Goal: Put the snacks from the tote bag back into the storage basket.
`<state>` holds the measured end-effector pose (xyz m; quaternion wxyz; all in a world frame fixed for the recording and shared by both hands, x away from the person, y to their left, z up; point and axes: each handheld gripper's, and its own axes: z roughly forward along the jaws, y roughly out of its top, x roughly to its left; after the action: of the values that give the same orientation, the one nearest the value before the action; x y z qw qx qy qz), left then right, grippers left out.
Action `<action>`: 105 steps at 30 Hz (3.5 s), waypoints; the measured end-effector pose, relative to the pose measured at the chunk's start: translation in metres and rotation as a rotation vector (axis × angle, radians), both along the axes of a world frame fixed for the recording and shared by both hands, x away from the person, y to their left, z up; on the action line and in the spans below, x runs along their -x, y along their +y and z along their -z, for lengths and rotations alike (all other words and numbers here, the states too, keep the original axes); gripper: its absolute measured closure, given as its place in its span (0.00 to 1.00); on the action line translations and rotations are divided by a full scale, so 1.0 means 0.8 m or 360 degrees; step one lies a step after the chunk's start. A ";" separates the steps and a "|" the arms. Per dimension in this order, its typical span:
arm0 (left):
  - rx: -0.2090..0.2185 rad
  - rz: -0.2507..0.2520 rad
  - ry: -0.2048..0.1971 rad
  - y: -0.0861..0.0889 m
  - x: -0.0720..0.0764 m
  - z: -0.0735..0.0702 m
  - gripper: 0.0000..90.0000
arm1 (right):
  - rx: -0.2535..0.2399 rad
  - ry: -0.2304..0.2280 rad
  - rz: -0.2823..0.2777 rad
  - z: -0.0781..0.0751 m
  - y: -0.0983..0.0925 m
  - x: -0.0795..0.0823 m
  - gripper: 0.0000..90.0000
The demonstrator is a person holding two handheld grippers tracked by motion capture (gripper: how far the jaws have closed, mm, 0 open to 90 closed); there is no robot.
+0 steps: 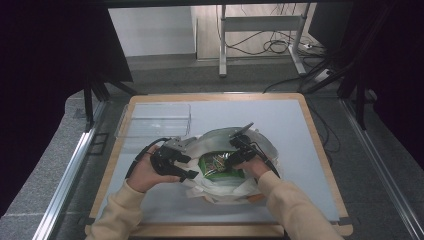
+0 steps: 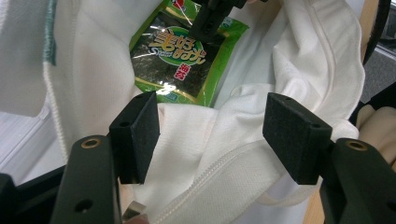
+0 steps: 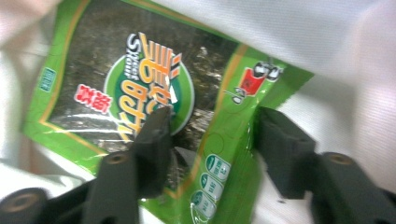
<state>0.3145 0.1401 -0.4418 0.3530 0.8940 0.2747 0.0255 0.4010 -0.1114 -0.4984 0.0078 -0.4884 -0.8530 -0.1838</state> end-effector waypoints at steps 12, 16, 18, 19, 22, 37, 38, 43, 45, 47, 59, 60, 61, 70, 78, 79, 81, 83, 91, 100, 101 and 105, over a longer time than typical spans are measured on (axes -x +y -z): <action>-0.0012 0.0005 -0.0002 -0.002 -0.001 0.001 0.40 | -0.0128 0.0080 0.0000 -0.001 -0.005 -0.005 0.89; -0.0018 0.0010 -0.0003 -0.003 0.000 0.002 0.40 | -0.0132 0.0115 -0.0025 -0.004 -0.006 -0.003 0.93; -0.0016 0.0004 -0.0002 -0.002 -0.001 0.002 0.40 | -0.0115 0.0115 -0.0050 -0.005 -0.007 0.000 0.94; -0.0006 0.0001 -0.0005 -0.002 -0.001 0.002 0.40 | -0.0110 0.0113 -0.0053 -0.007 -0.007 0.002 0.94; -0.0007 0.0000 -0.0005 -0.001 -0.001 0.002 0.40 | -0.0100 0.0089 -0.0062 -0.014 -0.010 0.007 0.94; 0.0009 -0.0017 -0.0017 0.003 -0.001 0.000 0.40 | -0.0180 -0.0136 -0.0069 -0.057 -0.039 0.022 0.96; 0.0008 -0.0014 -0.0018 0.004 -0.001 -0.001 0.40 | -0.0183 -0.0150 -0.0075 -0.060 -0.040 0.022 0.96; 0.0019 -0.0022 -0.0024 0.005 -0.001 -0.002 0.39 | -0.0178 -0.0234 -0.0122 -0.075 -0.047 0.026 0.96; 0.0025 -0.0022 -0.0028 0.006 -0.001 -0.003 0.39 | -0.0181 -0.0256 -0.0148 -0.082 -0.050 0.027 0.96; 0.0024 -0.0020 -0.0029 0.006 0.000 -0.003 0.39 | -0.0166 -0.0286 -0.0194 -0.088 -0.050 0.030 0.96; 0.0042 -0.0037 -0.0036 0.012 -0.001 -0.005 0.39 | -0.0237 -0.0428 -0.0291 -0.122 -0.060 0.033 0.96; 0.0042 -0.0037 -0.0037 0.012 -0.001 -0.006 0.39 | -0.0243 -0.0444 -0.0302 -0.125 -0.062 0.034 0.96; 0.0045 -0.0038 -0.0037 0.013 -0.001 -0.006 0.39 | -0.0249 -0.0454 -0.0313 -0.127 -0.063 0.034 0.96; 0.0048 -0.0049 -0.0040 0.015 -0.002 -0.008 0.39 | -0.0302 -0.0518 -0.0390 -0.139 -0.070 0.038 0.96; 0.0045 -0.0069 -0.0048 0.018 -0.002 -0.011 0.39 | -0.0331 -0.0560 -0.0463 -0.143 -0.072 0.040 0.96; 0.0047 -0.0073 -0.0049 0.018 -0.002 -0.011 0.39 | -0.0335 -0.0565 -0.0470 -0.143 -0.073 0.040 0.96; 0.0044 -0.0081 -0.0050 0.018 -0.002 -0.012 0.39 | -0.0340 -0.0572 -0.0477 -0.144 -0.074 0.041 0.96; 0.0043 -0.0081 -0.0051 0.018 -0.002 -0.013 0.39 | -0.0343 -0.0578 -0.0485 -0.144 -0.077 0.042 0.96; 0.0043 -0.0088 -0.0060 0.015 -0.004 -0.014 0.39 | -0.0349 -0.0604 -0.0516 -0.144 -0.081 0.042 0.96; 0.0065 -0.0074 -0.0083 0.007 -0.008 -0.025 0.39 | -0.0334 -0.0647 -0.0568 -0.149 -0.081 0.043 0.96; 0.0063 -0.0072 -0.0084 0.006 -0.008 -0.026 0.39 | -0.0334 -0.0650 -0.0575 -0.150 -0.081 0.043 0.96; 0.0071 -0.0064 -0.0097 0.004 -0.012 -0.034 0.39 | -0.0315 -0.0660 -0.0606 -0.154 -0.078 0.044 0.96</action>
<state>0.3239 0.1432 -0.4150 0.3806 0.8790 0.2822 0.0535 0.3657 -0.1740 -0.3755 -0.0846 -0.2684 -0.8907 -0.3570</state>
